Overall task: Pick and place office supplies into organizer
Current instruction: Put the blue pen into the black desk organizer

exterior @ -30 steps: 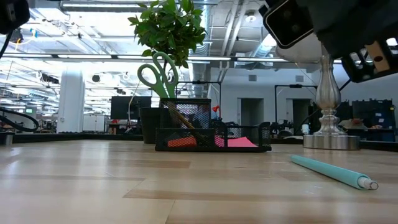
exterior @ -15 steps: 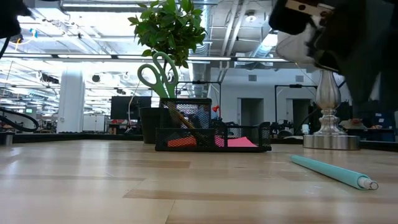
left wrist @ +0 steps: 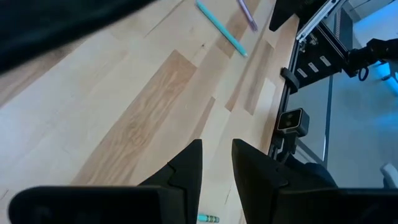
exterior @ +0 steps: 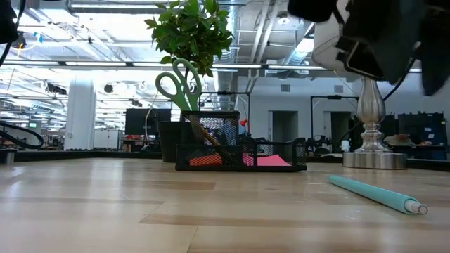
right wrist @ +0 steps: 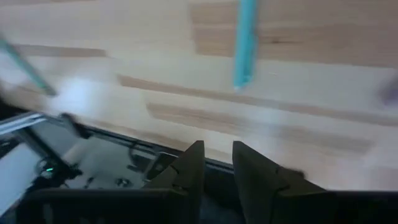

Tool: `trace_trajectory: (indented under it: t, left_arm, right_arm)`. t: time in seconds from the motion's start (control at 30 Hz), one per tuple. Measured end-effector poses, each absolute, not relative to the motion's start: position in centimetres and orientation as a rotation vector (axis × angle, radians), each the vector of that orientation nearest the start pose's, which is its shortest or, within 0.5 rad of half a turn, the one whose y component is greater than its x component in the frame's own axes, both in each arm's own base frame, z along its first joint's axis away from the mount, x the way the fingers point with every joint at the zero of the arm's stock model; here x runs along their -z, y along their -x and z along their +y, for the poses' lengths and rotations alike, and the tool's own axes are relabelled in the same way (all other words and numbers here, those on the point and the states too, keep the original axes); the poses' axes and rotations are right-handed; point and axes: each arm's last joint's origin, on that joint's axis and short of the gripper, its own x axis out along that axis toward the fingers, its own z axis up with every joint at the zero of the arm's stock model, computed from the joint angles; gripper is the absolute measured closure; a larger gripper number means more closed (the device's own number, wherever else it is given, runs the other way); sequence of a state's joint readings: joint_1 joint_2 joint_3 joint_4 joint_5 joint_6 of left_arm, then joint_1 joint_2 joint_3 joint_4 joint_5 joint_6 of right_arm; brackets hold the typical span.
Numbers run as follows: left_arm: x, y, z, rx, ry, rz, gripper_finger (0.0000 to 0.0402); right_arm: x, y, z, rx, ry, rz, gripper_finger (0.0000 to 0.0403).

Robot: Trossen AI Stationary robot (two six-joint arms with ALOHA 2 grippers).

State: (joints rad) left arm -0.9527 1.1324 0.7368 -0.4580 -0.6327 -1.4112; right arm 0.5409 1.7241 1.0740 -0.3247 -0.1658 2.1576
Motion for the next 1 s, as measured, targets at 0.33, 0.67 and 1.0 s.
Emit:
trace_trajectory:
  t: [0.33, 0.67, 1.0]
  left_arm:
    - [-23.5, -14.0, -16.7, -0.164, 0.751, 0.658, 0.0322]
    - [-23.5, -14.0, -16.7, -0.166, 0.754, 0.656, 0.0322]
    - [-23.5, -14.0, -16.7, -0.164, 0.749, 0.656, 0.0322]
  right_arm:
    - [-18.3, -29.4, 17.6, 0.661, -1.690, 1.262, 0.0326]
    - [-17.1, -32.3, 18.4, 0.693, -1.595, 1.209, 0.0326]
    - [-18.3, -35.3, 19.1, 0.966, -1.434, 1.268, 0.0326]
